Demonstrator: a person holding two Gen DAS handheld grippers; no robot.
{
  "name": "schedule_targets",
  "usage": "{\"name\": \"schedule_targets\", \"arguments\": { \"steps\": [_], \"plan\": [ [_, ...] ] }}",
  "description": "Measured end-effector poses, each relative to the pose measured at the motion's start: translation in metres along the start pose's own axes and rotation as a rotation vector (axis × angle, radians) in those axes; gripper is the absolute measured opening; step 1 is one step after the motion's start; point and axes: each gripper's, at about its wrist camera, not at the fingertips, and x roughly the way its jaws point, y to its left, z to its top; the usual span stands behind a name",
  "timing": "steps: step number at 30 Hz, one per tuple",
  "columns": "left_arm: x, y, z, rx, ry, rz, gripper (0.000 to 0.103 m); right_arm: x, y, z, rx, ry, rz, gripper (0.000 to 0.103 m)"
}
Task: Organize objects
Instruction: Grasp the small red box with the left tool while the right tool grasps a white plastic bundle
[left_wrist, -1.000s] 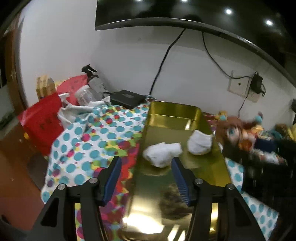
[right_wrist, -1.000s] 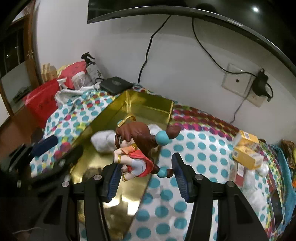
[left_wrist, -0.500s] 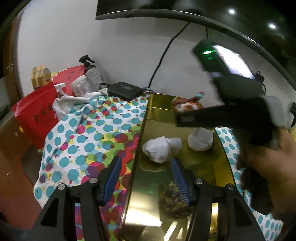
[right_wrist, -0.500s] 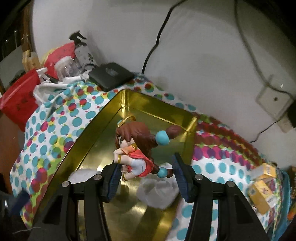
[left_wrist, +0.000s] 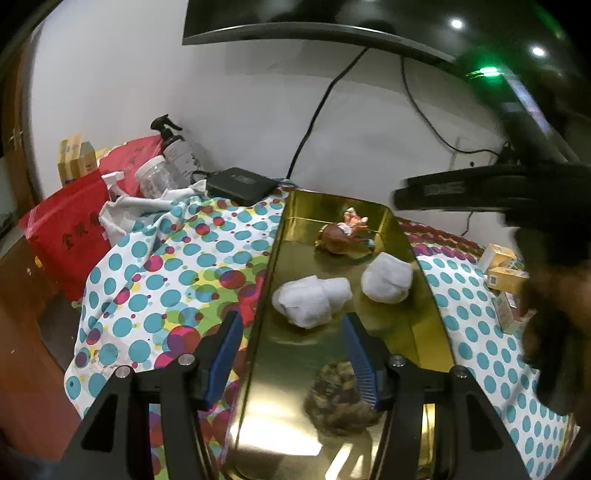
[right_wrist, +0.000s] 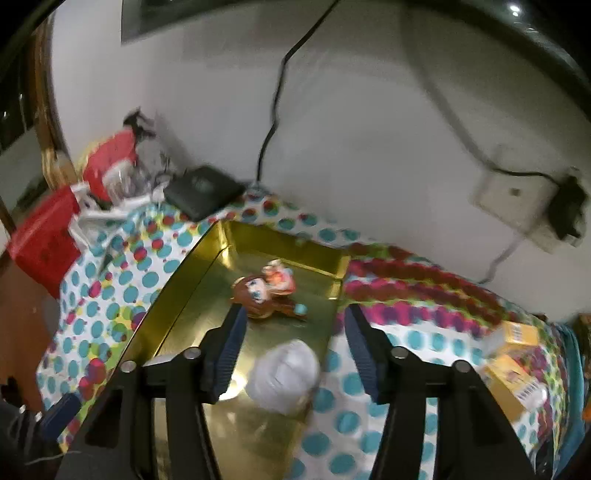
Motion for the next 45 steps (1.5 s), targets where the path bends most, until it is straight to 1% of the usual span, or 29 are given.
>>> {"name": "schedule_targets", "arguments": {
  "steps": [1,2,3,6,7,8,9,12,13,15,16,19,21,23,26,30,32,34,38,42,45],
  "plan": [
    [-0.002,-0.004,-0.001,0.01,-0.004,-0.001,0.057,-0.015,-0.009,-0.007,0.006,-0.025,-0.013,0.07],
    [-0.004,-0.008,-0.001,0.021,-0.008,-0.002,0.057,-0.026,-0.015,-0.013,0.008,-0.042,-0.019,0.075],
    [-0.007,-0.014,-0.002,0.034,-0.013,-0.001,0.057,-0.039,-0.023,-0.022,0.008,-0.06,-0.031,0.079],
    [-0.015,-0.03,-0.005,0.059,-0.02,-0.017,0.057,-0.069,-0.044,-0.051,0.012,-0.089,-0.054,0.08],
    [-0.018,-0.036,-0.006,0.066,-0.022,-0.027,0.057,-0.082,-0.054,-0.066,0.027,-0.098,-0.05,0.087],
    [-0.022,-0.043,-0.007,0.075,-0.026,-0.041,0.057,-0.095,-0.067,-0.083,0.045,-0.113,-0.06,0.091],
    [-0.026,-0.051,-0.009,0.088,-0.031,-0.055,0.057,-0.106,-0.077,-0.096,0.057,-0.125,-0.081,0.099],
    [-0.04,-0.08,-0.018,0.135,-0.048,-0.103,0.057,-0.136,-0.113,-0.139,0.106,-0.139,-0.126,0.1],
    [-0.045,-0.09,-0.021,0.15,-0.054,-0.117,0.057,-0.146,-0.128,-0.156,0.138,-0.139,-0.138,0.1],
    [-0.055,-0.115,-0.031,0.185,-0.061,-0.168,0.057,-0.161,-0.156,-0.186,0.204,-0.135,-0.162,0.102],
    [-0.059,-0.126,-0.035,0.202,-0.063,-0.188,0.057,-0.167,-0.171,-0.204,0.238,-0.122,-0.18,0.103],
    [-0.067,-0.162,-0.048,0.256,-0.081,-0.231,0.057,-0.17,-0.194,-0.237,0.27,-0.094,-0.235,0.103],
    [-0.065,-0.183,-0.052,0.272,-0.069,-0.265,0.057,-0.167,-0.204,-0.252,0.285,-0.081,-0.253,0.103],
    [-0.058,-0.199,-0.049,0.266,-0.05,-0.29,0.057,-0.162,-0.212,-0.259,0.303,-0.076,-0.242,0.103],
    [-0.047,-0.217,-0.041,0.265,-0.036,-0.291,0.057,-0.156,-0.217,-0.262,0.298,-0.082,-0.244,0.103],
    [-0.028,-0.237,-0.03,0.278,-0.025,-0.279,0.057,-0.142,-0.221,-0.256,0.283,-0.073,-0.231,0.103],
    [-0.018,-0.243,-0.026,0.289,-0.02,-0.262,0.057,-0.137,-0.222,-0.255,0.28,-0.072,-0.216,0.103],
    [-0.006,-0.25,-0.017,0.293,0.003,-0.266,0.057,-0.132,-0.226,-0.251,0.276,-0.07,-0.196,0.103],
    [0.013,-0.261,0.005,0.283,0.013,-0.283,0.057,-0.12,-0.231,-0.243,0.257,-0.062,-0.169,0.103],
    [0.036,-0.286,0.022,0.329,0.051,-0.33,0.057,-0.104,-0.234,-0.233,0.244,-0.034,-0.147,0.103],
    [0.053,-0.306,0.025,0.38,0.07,-0.332,0.057,-0.094,-0.234,-0.226,0.226,-0.012,-0.156,0.103]
  ]
}}
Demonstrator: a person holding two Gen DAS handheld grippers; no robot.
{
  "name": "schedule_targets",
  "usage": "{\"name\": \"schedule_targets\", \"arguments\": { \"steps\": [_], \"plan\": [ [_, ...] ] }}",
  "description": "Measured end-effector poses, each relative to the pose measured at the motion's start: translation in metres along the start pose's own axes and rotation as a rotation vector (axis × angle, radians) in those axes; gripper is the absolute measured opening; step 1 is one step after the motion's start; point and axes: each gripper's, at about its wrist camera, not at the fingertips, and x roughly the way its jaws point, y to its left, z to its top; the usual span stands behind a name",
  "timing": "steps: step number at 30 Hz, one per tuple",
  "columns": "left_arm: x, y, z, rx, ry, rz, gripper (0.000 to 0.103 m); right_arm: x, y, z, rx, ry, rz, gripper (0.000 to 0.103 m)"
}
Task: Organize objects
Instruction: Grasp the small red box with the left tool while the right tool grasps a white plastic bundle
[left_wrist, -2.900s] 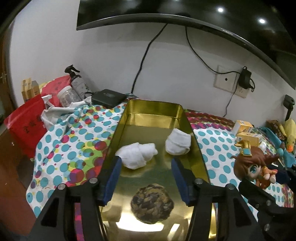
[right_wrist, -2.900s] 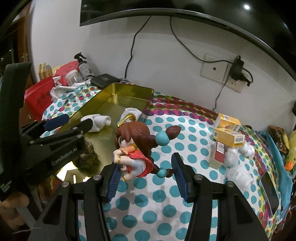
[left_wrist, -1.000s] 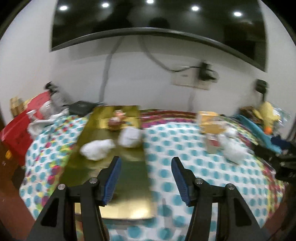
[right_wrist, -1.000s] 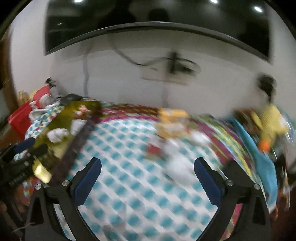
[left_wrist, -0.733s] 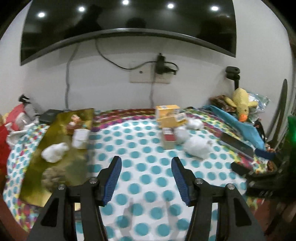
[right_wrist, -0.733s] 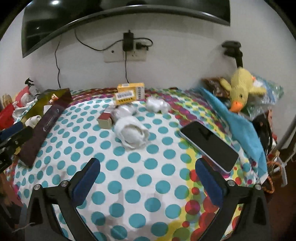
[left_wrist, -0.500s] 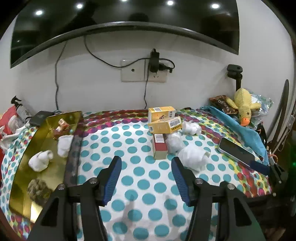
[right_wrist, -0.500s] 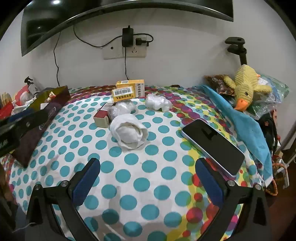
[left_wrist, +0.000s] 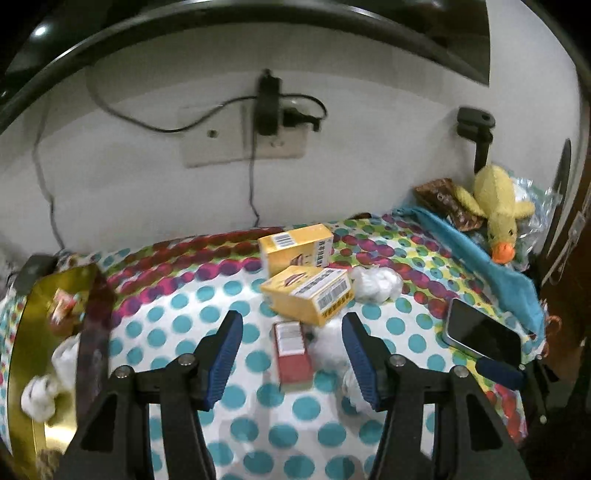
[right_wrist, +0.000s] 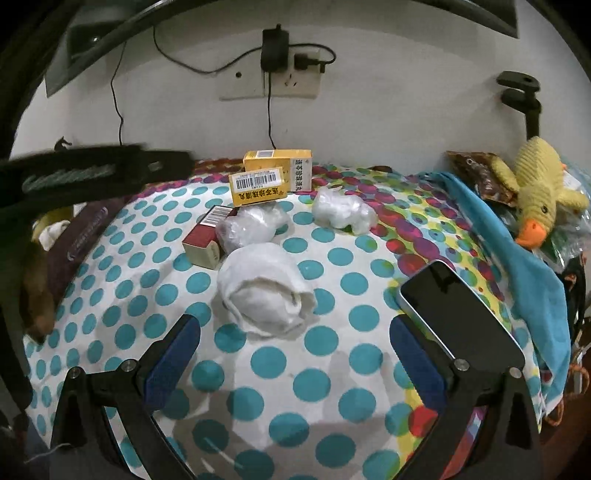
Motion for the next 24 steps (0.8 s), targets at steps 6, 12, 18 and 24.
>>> {"name": "schedule_targets", "arguments": {
  "steps": [6,12,18,24],
  "plan": [
    [0.038,-0.007,0.006,-0.034,0.056,-0.043,0.057,0.015,-0.005,0.003,0.023,0.024,0.012,0.102],
    [0.035,0.007,-0.001,-0.098,0.029,-0.027,0.057,0.028,-0.004,0.009,0.023,0.049,0.065,0.07],
    [0.014,0.028,-0.02,-0.104,0.025,0.018,0.057,0.043,0.004,0.017,0.012,0.102,0.097,0.03],
    [0.006,0.02,-0.04,-0.06,0.045,0.036,0.057,0.014,-0.013,0.006,0.086,0.04,0.131,0.025]
  ]
}}
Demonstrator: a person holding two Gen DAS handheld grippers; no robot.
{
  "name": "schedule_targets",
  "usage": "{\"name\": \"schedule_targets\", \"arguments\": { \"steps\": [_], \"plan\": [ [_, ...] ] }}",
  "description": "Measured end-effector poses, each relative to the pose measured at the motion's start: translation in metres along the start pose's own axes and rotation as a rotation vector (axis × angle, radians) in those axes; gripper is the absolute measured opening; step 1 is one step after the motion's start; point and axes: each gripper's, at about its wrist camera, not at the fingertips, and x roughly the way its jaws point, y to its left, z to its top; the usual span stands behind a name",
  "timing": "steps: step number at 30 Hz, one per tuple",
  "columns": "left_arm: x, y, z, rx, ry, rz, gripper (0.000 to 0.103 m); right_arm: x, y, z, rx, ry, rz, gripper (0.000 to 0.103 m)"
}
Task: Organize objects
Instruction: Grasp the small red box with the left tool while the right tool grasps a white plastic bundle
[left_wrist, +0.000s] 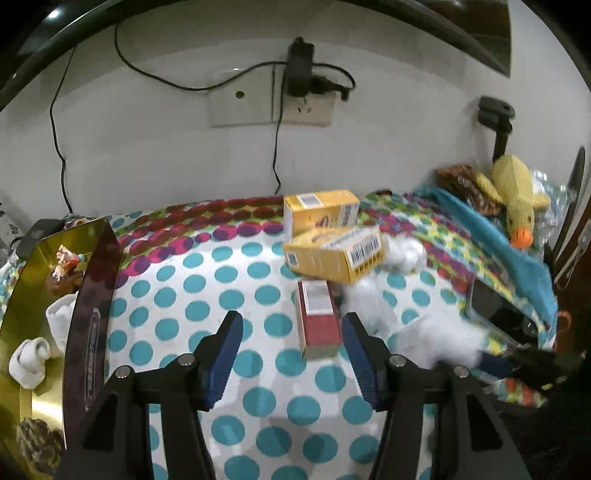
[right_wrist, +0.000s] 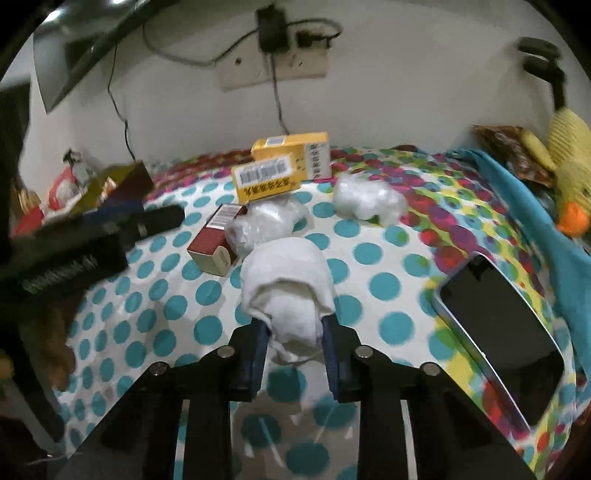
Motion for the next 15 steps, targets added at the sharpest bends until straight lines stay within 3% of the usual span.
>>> {"name": "schedule_targets", "arguments": {
  "steps": [6,15],
  "plan": [
    [0.015,-0.02,-0.013,0.048,0.033,0.0,0.057,-0.042,-0.02,-0.026,0.09,-0.038,0.003,0.025],
    [0.052,-0.017,-0.011,-0.007,0.107,-0.021,0.057,-0.045,-0.019,-0.048,0.116,-0.016,0.029,0.026]
  ]
}}
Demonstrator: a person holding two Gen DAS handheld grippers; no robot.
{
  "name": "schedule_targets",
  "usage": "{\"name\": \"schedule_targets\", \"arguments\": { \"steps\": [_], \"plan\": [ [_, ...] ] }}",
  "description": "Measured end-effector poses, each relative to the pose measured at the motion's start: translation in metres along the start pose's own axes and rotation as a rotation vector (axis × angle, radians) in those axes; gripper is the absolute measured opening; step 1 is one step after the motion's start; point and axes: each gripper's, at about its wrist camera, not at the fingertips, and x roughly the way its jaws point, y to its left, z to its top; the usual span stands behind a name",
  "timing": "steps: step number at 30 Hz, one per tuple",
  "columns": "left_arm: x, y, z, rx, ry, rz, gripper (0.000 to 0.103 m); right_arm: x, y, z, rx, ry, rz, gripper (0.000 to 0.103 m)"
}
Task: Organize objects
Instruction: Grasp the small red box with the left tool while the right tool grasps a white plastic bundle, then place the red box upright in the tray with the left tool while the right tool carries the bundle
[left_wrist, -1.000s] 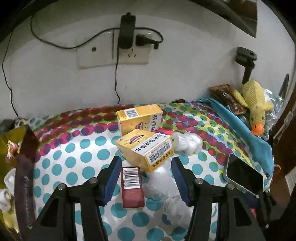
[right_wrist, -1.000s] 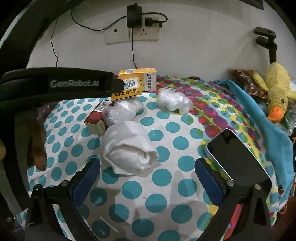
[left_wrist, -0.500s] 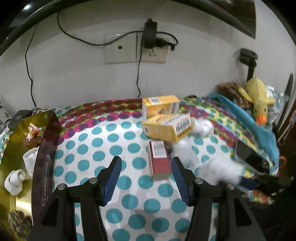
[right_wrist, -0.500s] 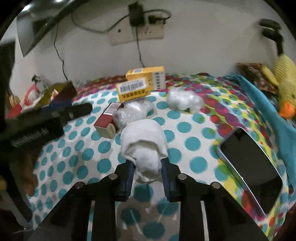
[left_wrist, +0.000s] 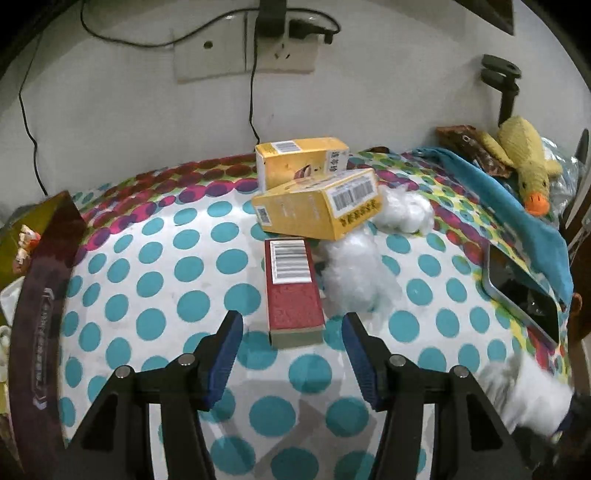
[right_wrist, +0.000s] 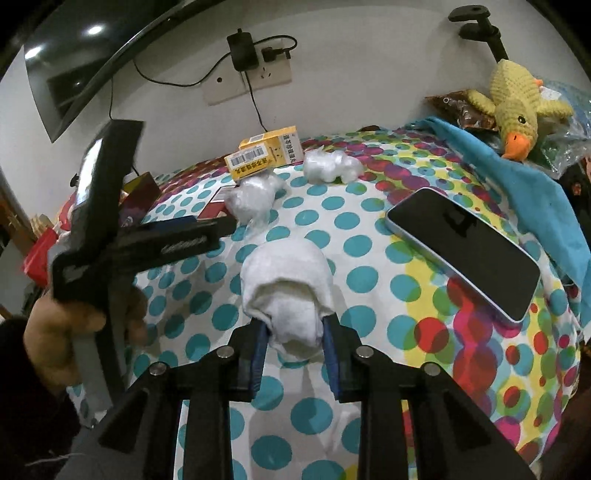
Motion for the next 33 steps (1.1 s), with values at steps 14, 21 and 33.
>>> {"name": "schedule_targets", "arguments": {
  "steps": [14,21,33],
  "plan": [
    [-0.046,0.001,-0.007,0.015,-0.095,0.065,0.029,-0.004,0.0,0.002,0.012,-0.019,0.016,0.026],
    [-0.093,0.019,-0.043,-0.035,-0.118,0.126,0.029,-0.006,0.032,-0.003,-0.041,-0.028,0.012,0.026],
    [-0.147,0.059,-0.093,-0.131,-0.141,0.183,0.029,-0.011,0.084,-0.03,-0.125,-0.003,-0.023,0.026]
  ]
}}
